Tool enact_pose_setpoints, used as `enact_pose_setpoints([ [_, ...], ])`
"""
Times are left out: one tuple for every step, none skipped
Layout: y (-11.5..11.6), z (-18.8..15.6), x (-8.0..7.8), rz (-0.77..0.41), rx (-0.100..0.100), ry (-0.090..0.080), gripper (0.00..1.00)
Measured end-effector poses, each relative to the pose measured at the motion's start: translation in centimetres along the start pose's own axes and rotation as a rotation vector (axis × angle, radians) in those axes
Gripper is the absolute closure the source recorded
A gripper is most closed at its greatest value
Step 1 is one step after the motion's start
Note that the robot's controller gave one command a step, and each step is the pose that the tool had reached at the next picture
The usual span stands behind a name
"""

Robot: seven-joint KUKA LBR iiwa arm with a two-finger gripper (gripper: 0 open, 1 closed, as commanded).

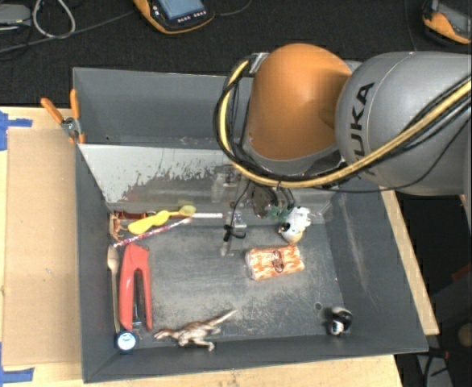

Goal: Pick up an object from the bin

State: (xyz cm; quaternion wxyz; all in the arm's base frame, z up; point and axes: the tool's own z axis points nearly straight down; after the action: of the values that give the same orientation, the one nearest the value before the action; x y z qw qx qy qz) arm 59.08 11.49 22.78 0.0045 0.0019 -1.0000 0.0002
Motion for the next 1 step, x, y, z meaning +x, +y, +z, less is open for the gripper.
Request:
enact_pose_setpoints([
  [-0.07,-0.5,-0.11,0.003,-0.001,-0.008,0.0],
])
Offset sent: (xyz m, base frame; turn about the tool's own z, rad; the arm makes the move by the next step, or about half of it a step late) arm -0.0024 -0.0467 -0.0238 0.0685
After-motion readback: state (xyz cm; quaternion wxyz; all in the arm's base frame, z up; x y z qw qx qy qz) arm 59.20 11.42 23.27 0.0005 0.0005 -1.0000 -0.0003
